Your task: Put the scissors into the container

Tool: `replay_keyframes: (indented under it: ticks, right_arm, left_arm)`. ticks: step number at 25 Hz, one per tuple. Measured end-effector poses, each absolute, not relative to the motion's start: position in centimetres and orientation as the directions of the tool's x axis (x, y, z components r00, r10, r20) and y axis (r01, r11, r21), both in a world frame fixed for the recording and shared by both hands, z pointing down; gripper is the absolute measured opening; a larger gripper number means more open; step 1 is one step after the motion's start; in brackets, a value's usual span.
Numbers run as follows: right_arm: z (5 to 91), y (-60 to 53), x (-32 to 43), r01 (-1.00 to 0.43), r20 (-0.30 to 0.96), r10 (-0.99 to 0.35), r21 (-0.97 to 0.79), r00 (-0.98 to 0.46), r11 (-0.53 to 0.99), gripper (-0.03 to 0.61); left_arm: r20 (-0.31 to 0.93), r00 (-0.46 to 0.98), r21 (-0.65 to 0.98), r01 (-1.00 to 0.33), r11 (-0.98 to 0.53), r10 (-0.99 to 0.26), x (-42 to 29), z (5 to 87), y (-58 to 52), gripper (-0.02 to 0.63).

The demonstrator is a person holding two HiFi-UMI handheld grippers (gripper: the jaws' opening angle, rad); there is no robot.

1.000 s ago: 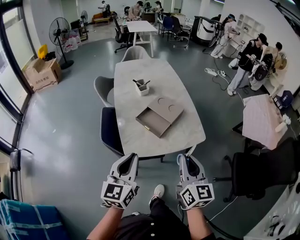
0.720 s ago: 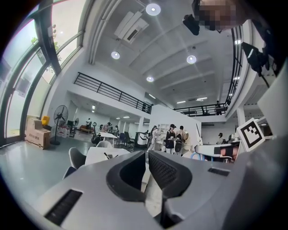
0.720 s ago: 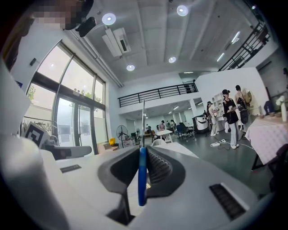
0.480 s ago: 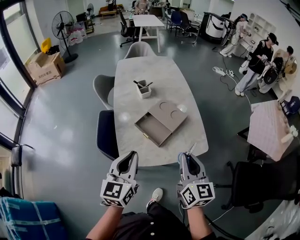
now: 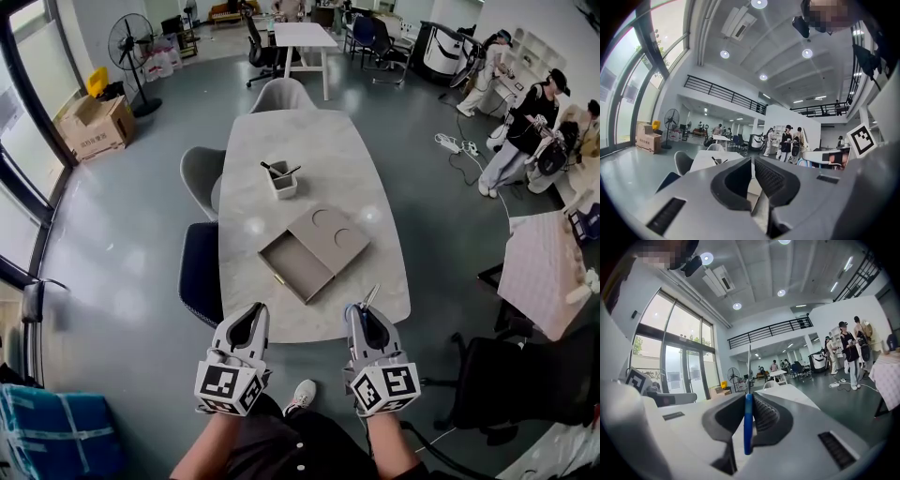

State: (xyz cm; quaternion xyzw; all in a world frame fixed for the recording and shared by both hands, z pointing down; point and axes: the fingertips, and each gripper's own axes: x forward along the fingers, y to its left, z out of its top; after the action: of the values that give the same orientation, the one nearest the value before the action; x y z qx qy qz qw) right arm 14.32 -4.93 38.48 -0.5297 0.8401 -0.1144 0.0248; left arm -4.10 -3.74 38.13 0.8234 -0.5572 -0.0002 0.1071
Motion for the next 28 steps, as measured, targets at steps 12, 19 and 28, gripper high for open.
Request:
replay_keyframes:
  ticks: [12, 19, 28]
  right_arm:
    - [39.0, -9.4, 14.0, -0.874, 0.091, -0.879, -0.196, -0.468, 0.445, 0.032]
    - [39.0, -13.6, 12.8, -0.859, 0.105, -0.86, -0.189, -0.499, 0.476, 0.032]
    - [41.1, -19.0, 10.1, -0.844, 0.172, -0.83, -0.193, -0.53, 0.499, 0.032]
  left_arm:
    - [0.111, 0.358, 0.179, -0.925, -0.336, -0.927, -3.9, 38.4, -7.3, 0.032]
    - [0.093, 0.355, 0.176, -0.926, -0.335, -0.93, -4.4, 38.1, -11.3, 0.032]
    - [0.128, 0.348, 0.196, -0.927, -0.321, -0.929, -6.3, 39.7, -16.4, 0.032]
